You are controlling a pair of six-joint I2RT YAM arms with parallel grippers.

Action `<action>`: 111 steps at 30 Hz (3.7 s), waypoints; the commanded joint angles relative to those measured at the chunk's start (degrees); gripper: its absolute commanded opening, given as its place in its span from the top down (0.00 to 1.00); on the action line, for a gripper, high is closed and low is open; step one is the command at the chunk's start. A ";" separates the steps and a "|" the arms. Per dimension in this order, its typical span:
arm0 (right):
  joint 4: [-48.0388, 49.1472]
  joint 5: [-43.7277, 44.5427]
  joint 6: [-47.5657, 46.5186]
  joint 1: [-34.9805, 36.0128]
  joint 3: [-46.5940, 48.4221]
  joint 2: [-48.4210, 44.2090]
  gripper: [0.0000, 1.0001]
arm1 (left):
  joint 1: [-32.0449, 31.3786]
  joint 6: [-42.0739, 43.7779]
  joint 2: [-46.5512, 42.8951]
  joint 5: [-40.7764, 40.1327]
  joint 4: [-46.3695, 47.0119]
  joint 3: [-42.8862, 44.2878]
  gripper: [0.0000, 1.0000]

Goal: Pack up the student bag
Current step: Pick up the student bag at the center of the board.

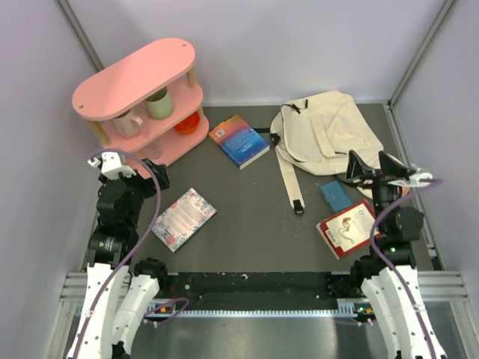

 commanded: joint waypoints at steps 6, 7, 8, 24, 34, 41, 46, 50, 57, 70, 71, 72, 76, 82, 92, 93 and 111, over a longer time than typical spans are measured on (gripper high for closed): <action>-36.47 -18.08 17.20 0.38 17.81 17.23 0.01 | 0.09 0.30 -0.38 6.74 -10.27 -2.52 0.01; -35.95 -18.87 19.73 0.38 17.38 18.84 0.01 | 0.09 0.65 -0.20 7.71 -10.89 -2.08 0.01; -33.86 -19.14 21.85 0.46 16.33 19.55 0.01 | 0.09 0.83 -0.02 8.06 -10.81 -2.25 0.01; -7.12 -3.42 69.74 10.56 15.33 46.43 0.02 | 0.09 -1.37 0.33 7.98 -11.78 -3.83 0.01; -12.91 7.41 81.36 14.61 29.58 65.77 0.02 | 0.09 -1.55 0.42 8.15 -11.87 -4.18 0.01; -9.93 10.29 83.48 17.78 27.93 66.50 0.03 | 0.09 -1.63 0.95 7.89 -11.78 -4.27 0.01; -11.77 11.97 82.86 19.53 25.72 63.16 0.03 | 0.17 -1.72 0.86 8.07 -11.60 -4.27 0.01; -16.69 16.19 86.45 20.68 25.37 62.09 0.04 | 0.09 -1.72 0.77 7.98 -11.60 -4.36 0.01; -21.18 17.51 91.21 20.33 28.53 64.54 0.08 | 0.09 -1.81 0.77 8.51 -11.69 -4.45 0.01; -21.62 16.54 92.53 17.87 34.69 74.05 0.25 | 0.09 -1.90 1.12 9.03 -11.51 -4.54 0.01; -21.36 16.63 91.57 17.87 34.34 73.70 0.34 | 0.17 -1.81 1.21 8.95 -11.51 -4.62 0.01; -20.22 17.85 90.52 17.95 33.99 73.09 0.40 | 0.09 -1.90 1.21 8.95 -11.43 -4.54 0.01; -19.34 19.70 87.88 17.95 31.97 70.80 0.86 | 0.09 -1.99 1.30 8.94 -11.34 -4.54 0.01; -11.81 20.49 69.99 17.78 30.56 63.87 1.00 | 0.18 -2.07 1.12 9.56 -10.37 -4.54 0.01; -10.37 1.64 41.57 14.09 34.51 46.37 1.00 | 0.18 -1.54 -0.72 11.06 -10.81 -4.10 0.01; -10.45 -0.84 40.08 14.00 34.16 44.71 1.00 | 0.18 -1.72 -0.90 10.79 -10.64 -4.27 0.01; -6.13 -41.92 36.63 16.45 6.85 19.23 1.00 | 0.09 -6.72 -0.20 30.96 7.07 -9.36 0.01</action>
